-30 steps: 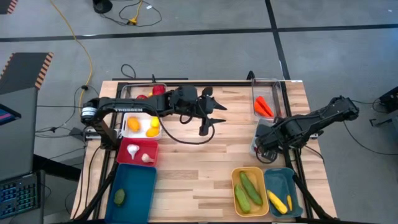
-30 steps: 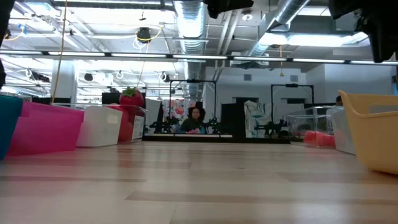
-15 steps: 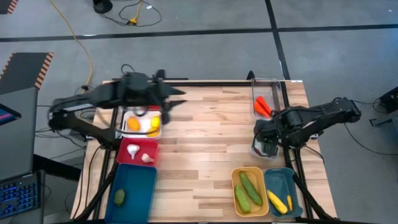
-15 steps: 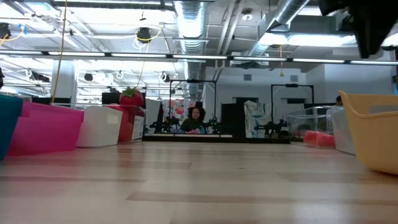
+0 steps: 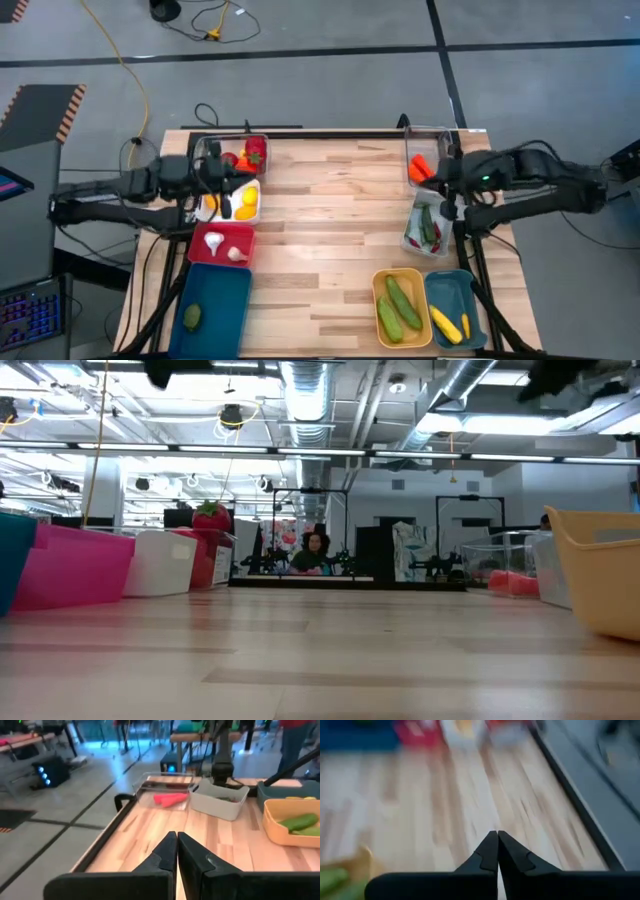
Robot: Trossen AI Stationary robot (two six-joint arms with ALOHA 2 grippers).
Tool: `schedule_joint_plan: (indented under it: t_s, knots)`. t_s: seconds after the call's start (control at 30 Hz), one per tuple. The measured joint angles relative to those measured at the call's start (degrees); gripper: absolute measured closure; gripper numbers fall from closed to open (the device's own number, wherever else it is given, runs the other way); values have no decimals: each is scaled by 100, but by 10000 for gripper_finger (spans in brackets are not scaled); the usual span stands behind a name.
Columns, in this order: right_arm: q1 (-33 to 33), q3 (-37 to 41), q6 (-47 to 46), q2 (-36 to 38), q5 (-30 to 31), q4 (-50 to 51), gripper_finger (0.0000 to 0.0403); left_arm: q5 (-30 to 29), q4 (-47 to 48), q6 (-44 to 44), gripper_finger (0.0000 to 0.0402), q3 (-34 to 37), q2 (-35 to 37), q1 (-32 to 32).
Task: Sort produce into baskets
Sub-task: Return to Home Position
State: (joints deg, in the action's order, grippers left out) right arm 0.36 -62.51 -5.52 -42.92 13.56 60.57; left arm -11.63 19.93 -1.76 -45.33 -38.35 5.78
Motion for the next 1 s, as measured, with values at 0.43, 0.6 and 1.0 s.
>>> schedule_joint_plan:
  t_s: [0.43, 0.6, 1.0]
  knots:
    - [-1054, 2548, 909, 1856, -1323, -3063, 375, 810, -2759, 93, 401, 3136, 1441, 715]
    - [-1298, 3224, 412, 2640, -1563, -3334, 380, 1283, -2790, 161, 401, 3477, 1989, 986]
    - [-1328, 4443, 114, 3673, -1665, -4185, 378, 1425, -3190, 429, 401, 4165, 2427, 1132]
